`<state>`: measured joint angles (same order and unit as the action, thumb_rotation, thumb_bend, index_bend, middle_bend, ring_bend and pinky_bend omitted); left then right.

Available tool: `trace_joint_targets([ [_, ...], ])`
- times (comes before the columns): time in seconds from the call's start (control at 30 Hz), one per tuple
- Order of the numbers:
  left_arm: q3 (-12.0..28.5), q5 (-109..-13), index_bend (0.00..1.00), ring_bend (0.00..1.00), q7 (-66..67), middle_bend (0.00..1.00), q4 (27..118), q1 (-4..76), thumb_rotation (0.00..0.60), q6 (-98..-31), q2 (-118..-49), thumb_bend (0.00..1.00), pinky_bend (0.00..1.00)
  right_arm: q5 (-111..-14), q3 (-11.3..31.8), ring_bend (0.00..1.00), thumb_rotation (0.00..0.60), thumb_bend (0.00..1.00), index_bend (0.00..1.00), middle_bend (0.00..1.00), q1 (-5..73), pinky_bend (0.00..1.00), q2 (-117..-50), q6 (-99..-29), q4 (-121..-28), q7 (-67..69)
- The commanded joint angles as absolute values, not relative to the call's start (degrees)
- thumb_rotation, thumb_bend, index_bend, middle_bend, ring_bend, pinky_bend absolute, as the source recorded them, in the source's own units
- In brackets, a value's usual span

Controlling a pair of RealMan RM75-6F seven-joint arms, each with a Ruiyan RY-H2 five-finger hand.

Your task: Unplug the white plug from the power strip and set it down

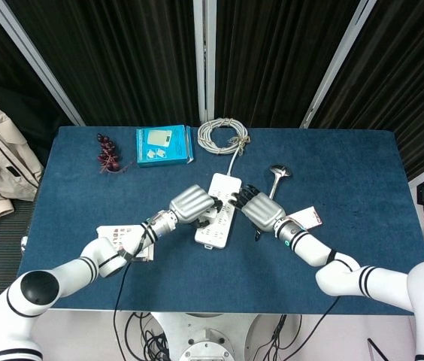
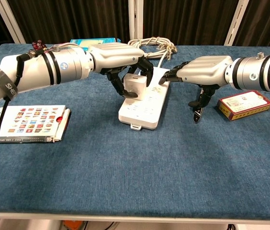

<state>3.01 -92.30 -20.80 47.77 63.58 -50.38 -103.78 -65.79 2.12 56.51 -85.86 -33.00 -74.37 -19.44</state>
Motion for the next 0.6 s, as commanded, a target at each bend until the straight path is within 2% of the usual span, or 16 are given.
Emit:
trace_joint_targets([
  [0.03,2.9,-92.3,0.63,0.65,-20.9,0.73,47.8,63.5,0.600,-50.5,-103.6,0.38,0.89,-65.5,2.1,0.00,0.600,0.34,0.17,0.10,56.6,0.00,-85.9,-33.1,-74.4,-19.7],
  [0.43,2.9,-92.3,0.64,0.66,-19.8,0.75,49.1,63.3,0.600,-52.1,-102.7,0.38,0.89,-63.7,1.9,0.00,0.600,0.34,0.17,0.10,57.4,0.00,-85.5,-33.0,-75.6,-21.7],
  [0.6,3.7,-92.1,0.63,0.65,-18.3,0.74,50.1,62.3,0.600,-55.0,-101.7,0.38,0.88,-63.4,2.1,0.00,0.600,0.34,0.17,0.10,57.1,0.00,-84.6,-34.7,-77.0,-22.0],
])
